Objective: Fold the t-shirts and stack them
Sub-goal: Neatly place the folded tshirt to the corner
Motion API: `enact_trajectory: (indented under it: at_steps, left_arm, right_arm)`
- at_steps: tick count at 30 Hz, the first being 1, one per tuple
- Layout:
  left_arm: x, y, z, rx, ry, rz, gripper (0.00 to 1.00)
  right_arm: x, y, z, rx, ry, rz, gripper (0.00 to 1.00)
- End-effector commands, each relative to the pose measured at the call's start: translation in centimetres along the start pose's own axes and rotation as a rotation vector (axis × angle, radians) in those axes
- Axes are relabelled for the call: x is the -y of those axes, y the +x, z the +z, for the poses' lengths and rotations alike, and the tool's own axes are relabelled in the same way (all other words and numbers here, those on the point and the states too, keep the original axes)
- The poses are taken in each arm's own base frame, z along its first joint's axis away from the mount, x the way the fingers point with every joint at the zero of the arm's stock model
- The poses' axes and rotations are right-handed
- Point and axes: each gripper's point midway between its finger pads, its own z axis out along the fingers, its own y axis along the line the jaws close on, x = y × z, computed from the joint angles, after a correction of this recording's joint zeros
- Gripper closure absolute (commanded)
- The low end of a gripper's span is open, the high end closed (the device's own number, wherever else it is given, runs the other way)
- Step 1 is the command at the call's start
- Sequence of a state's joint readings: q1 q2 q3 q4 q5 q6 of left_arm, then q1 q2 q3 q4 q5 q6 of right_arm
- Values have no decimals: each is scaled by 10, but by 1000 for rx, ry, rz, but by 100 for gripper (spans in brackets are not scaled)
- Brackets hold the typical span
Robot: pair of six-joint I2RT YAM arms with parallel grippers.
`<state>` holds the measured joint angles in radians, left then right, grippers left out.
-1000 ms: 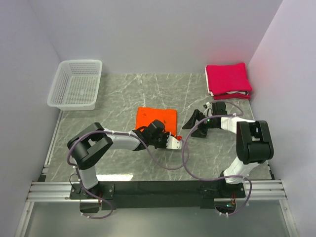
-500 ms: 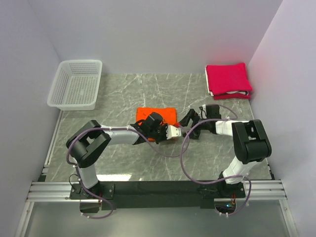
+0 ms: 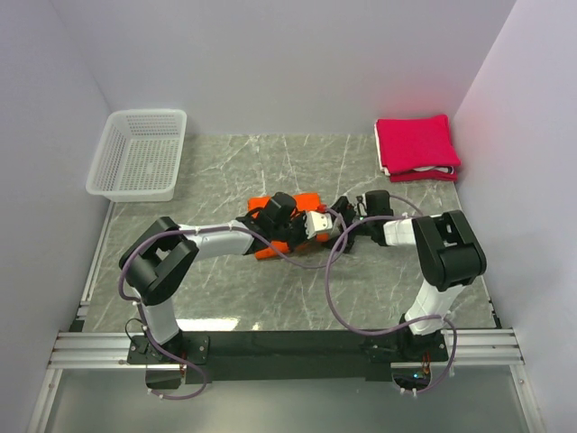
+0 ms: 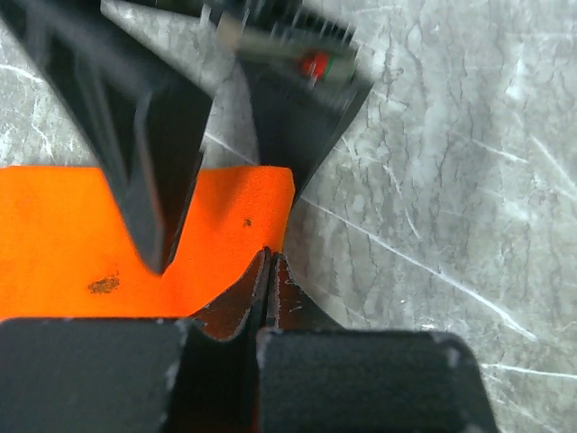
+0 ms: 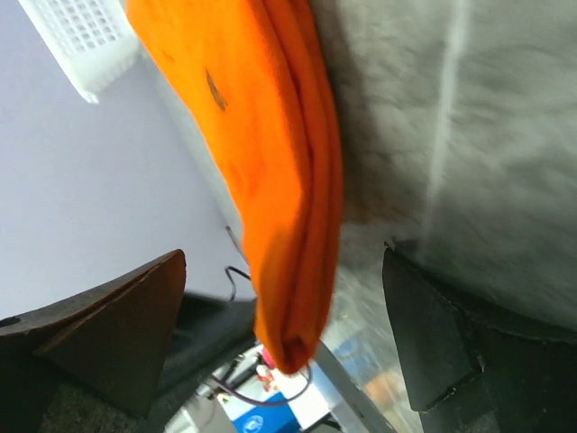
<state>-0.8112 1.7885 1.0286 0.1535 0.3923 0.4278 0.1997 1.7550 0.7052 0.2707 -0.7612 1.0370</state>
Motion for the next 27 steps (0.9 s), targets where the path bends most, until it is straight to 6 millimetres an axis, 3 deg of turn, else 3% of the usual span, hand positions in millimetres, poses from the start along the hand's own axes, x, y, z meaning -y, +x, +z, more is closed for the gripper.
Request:
enact_trajectory:
  at_steps: [1, 5, 14, 27]
  left_arm:
    - [-15, -46, -5, 121, -29, -8, 99]
    - [-22, -49, -3, 137, -41, -56, 99]
    - [-23, -53, -1, 155, -40, -90, 99]
    - [-26, -55, 1, 166, -36, -112, 99]
  right_arm:
    - [-9, -13, 20, 63, -2, 38, 4]
    - [-12, -21, 34, 79, -6, 61, 11]
    - [-7, -58, 47, 237, 33, 35, 22]
    - [-1, -70, 63, 270, 51, 4, 35]
